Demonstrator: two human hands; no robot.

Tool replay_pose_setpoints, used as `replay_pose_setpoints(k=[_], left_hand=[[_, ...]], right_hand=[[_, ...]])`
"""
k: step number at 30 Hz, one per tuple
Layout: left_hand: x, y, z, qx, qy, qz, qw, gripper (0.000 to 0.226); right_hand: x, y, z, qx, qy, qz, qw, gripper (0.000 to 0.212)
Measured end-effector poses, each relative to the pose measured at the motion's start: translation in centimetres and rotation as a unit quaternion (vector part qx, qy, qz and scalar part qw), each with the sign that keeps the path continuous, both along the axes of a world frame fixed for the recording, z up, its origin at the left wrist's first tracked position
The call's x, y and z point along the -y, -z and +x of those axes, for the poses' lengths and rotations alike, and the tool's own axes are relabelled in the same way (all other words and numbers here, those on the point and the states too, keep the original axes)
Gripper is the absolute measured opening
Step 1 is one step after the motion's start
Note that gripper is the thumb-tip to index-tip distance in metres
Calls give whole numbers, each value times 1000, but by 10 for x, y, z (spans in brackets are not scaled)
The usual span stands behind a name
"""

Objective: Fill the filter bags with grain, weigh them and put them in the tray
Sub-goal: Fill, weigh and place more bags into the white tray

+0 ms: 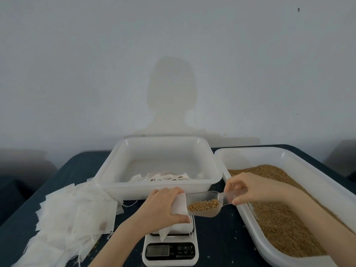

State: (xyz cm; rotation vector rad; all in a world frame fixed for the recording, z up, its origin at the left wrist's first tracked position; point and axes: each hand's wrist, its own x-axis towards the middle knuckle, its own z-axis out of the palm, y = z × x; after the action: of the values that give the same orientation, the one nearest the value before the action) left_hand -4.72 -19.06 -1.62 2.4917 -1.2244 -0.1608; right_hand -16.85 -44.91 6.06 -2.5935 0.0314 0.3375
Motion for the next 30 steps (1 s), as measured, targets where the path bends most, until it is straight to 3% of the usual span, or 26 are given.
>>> replay_pose_setpoints(k=[11, 16, 19, 23, 26, 30], left_hand=[[3, 1, -3, 35, -13, -32, 999, 70], [5, 1, -5, -10, -62, -131, 989, 61], [11, 3, -7, -11, -86, -157, 984, 58], [19, 7, -9, -66, -103, -178, 976, 48], [24, 9, -15, -87, -105, -207, 969, 34], [30, 9, -20, -120, -118, -272, 948, 38]], right_hand=[[-11, -5, 11, 9, 5, -20, 1000, 17], [-15, -17, 22, 88, 7, -139, 986, 31], [-23, -23, 31, 173, -9, -244, 954, 35], [-36, -33, 38, 215, -52, -385, 896, 39], [-49, -43, 38, 259, -70, -453, 850, 44], [-69, -63, 39, 287, -92, -522, 798, 48]])
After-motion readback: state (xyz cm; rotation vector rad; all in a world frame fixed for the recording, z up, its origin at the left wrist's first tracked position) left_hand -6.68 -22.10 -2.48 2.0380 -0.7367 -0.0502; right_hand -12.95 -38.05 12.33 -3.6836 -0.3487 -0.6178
